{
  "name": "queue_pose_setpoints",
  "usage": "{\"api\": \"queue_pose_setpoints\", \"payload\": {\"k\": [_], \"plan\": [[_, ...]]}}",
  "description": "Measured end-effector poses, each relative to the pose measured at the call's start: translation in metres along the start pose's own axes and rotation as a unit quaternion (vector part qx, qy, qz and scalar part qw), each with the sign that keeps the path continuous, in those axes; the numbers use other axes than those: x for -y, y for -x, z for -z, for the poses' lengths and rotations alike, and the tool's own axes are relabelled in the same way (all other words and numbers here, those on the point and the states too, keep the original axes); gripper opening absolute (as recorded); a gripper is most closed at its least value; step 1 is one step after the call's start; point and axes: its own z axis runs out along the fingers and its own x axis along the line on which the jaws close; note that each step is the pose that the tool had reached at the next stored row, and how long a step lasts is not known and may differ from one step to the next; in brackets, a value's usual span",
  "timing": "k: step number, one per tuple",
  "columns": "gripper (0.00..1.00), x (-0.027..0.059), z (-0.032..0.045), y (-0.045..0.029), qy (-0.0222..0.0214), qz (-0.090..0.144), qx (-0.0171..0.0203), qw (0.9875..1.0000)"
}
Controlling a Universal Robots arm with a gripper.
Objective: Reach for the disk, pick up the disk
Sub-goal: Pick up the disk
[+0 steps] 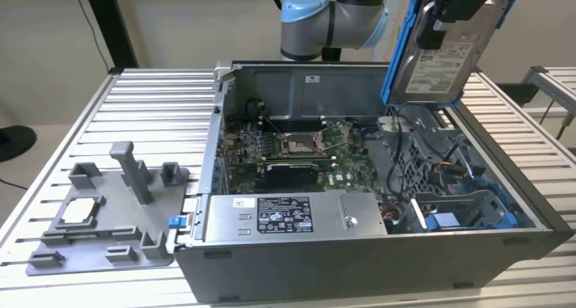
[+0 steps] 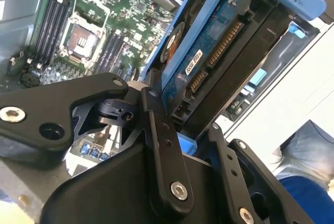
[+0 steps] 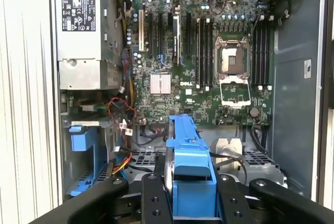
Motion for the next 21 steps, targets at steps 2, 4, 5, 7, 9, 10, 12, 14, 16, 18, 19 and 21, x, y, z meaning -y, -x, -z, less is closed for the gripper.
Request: {"api": "queue_pose_setpoints", "payload": {"k": [2,4,5,7,9,10,12,14,16,18,19,21], "plan": [[0.0,0.0,-0.0002,-0.0001,0.0,-0.001,-0.0008,1.0],[0.0,0.0002,-0.0002,-0.0001,-0.0001,-0.001,-0.0012,1.0],[0.0,0.0003,-0.0003,-0.0002,-0.0001,-0.001,-0.0014,1.0],[0.0,0.0006,-0.0006,-0.0005,-0.0001,-0.001,-0.0014,1.0],[0.0,0.0015,-0.0007,-0.0017,-0.0001,-0.001,-0.0014,1.0],[0.0,0.0022,-0.0007,-0.0026,-0.0001,-0.002,-0.0014,1.0],[0.0,0.004,-0.0009,-0.0047,0.0,-0.002,-0.0014,1.0],[0.0,0.0056,-0.0009,-0.0064,0.0,-0.002,-0.0014,1.0],[0.0,0.0073,-0.001,-0.0081,0.0001,-0.002,-0.0014,1.0],[0.0,0.0087,-0.001,-0.0107,0.0003,-0.002,-0.0014,1.0],[0.0,0.0095,-0.001,-0.0125,0.0004,-0.002,-0.0014,1.0],[0.0,0.011,-0.001,-0.0163,0.0008,-0.003,-0.0014,1.0]]}}
